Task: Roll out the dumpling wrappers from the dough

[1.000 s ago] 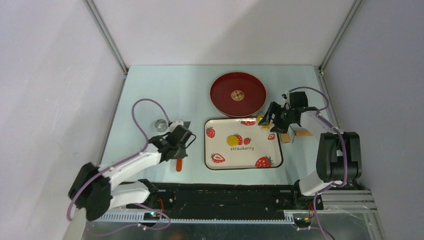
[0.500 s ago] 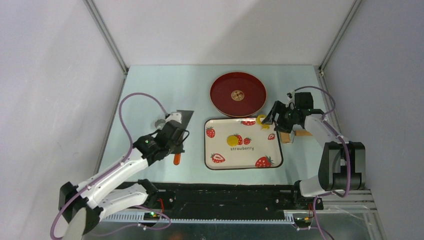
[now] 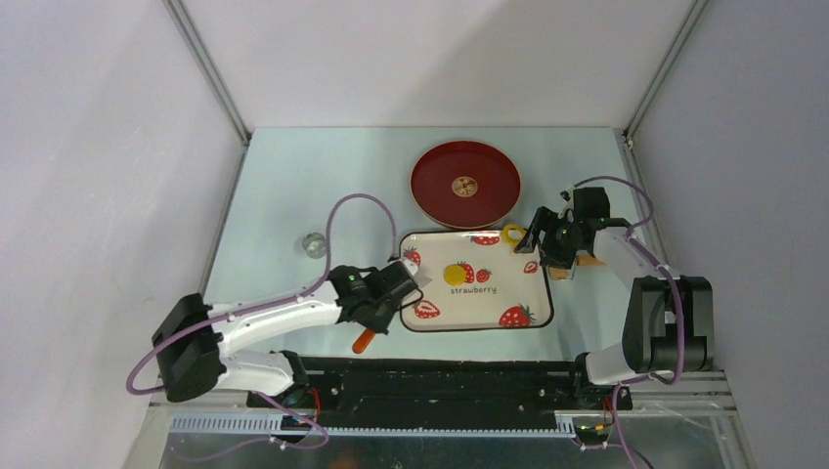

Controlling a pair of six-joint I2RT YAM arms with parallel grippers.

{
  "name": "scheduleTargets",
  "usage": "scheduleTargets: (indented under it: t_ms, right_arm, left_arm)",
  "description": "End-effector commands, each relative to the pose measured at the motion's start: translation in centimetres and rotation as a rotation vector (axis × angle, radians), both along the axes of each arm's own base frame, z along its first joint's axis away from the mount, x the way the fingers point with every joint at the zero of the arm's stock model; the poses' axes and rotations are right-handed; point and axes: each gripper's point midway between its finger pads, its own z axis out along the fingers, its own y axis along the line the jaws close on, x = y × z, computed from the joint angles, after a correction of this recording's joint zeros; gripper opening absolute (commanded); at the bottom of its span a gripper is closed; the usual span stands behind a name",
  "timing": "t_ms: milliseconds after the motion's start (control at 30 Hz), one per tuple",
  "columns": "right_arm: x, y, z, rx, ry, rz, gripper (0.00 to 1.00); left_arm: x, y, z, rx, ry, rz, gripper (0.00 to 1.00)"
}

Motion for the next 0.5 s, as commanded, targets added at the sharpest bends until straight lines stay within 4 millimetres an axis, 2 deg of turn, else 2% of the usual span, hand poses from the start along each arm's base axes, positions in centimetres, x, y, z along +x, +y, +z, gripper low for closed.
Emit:
scheduleTargets:
  t_ms: [0,100,233,333,467]
  right_arm:
    - [0.8,1.0,0.9,-0.016,-0.037,0.050,0.79]
    - [0.4,1.4,0.7,-0.047,-0.028,0.067,0.79]
    - [-0.6,0.8,-0.3,-0.116,0.020,0.064,0.79]
    - [-1.0,-0.9,-1.3,-0.212,0.050,0.014,0.79]
    - [-1.1,-2.1,-1.7,-0.270,0.061,-0.026,0.80]
  left_arm:
    - [-0.2,-2.9,1.3,-0.026,-0.007,-0.102,0.00]
    - [-0.5,-4.2,1.2,-0.016,0.009,-0.153,0.00]
    - [-0.6,-5.5,1.1,0.001,0.025,-0.200,0.00]
    - [-0.5,-5.8,0.9,0.013,0.030,-0.216,0.00]
    - [-0.6,-5.9,0.7,0.014,0.039,-0.227,0.00]
